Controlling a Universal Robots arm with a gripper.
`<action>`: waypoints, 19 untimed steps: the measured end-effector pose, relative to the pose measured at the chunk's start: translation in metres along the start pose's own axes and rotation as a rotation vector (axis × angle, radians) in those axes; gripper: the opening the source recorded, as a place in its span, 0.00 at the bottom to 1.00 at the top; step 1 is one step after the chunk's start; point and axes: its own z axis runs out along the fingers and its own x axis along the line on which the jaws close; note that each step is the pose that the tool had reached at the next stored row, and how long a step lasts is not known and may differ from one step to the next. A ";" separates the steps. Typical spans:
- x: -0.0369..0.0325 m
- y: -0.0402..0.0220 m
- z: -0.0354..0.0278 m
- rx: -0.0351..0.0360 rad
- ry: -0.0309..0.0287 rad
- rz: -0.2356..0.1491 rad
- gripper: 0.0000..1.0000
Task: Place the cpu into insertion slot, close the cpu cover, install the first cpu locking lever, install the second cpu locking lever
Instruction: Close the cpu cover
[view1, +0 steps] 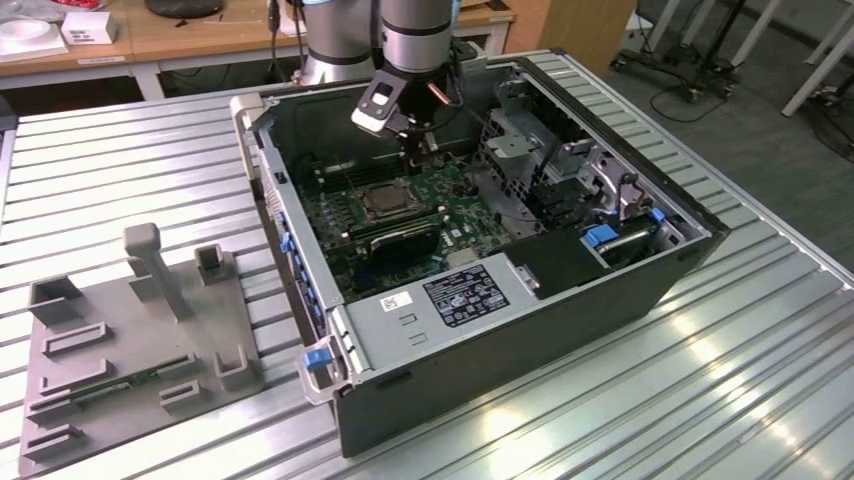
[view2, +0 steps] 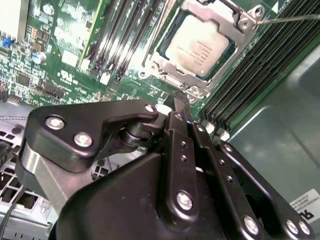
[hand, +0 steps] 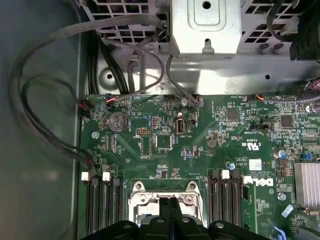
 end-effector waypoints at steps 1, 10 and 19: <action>0.0000 0.0000 0.0000 0.0000 -0.0002 0.000 0.11; -0.0001 -0.0003 0.0022 0.0789 -0.0014 0.000 0.11; 0.0000 -0.0011 0.0023 0.0787 -0.0004 -0.015 0.11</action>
